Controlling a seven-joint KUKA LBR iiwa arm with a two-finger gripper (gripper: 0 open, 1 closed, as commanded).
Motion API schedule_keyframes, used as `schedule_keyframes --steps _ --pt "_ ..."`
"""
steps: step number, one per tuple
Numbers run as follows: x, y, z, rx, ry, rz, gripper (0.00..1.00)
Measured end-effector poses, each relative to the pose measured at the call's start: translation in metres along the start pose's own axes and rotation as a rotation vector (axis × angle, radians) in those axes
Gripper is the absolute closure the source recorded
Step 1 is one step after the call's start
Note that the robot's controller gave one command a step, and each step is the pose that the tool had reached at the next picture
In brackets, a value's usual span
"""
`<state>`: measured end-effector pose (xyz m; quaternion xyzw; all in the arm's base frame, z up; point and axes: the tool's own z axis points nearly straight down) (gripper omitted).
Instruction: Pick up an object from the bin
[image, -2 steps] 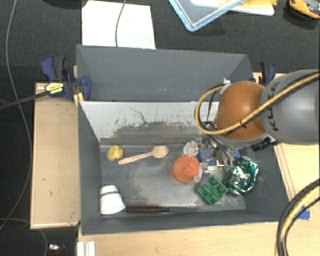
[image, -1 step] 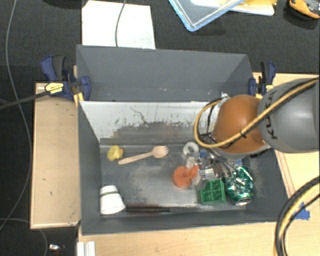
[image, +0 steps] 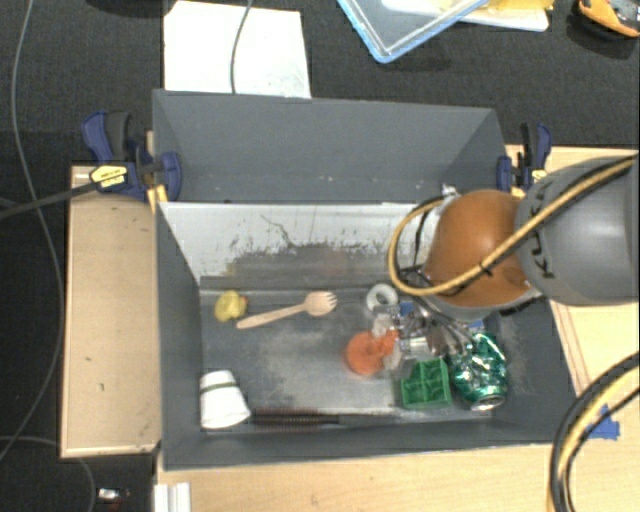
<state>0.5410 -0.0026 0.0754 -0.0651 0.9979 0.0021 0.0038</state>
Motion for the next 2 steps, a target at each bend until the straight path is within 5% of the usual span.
schedule_keyframes --steps 1,2 --pt "0.002 0.002 -0.054 0.0 0.01 -0.014 1.0" --pt "-0.009 -0.006 -0.145 0.0 0.006 0.003 1.0"
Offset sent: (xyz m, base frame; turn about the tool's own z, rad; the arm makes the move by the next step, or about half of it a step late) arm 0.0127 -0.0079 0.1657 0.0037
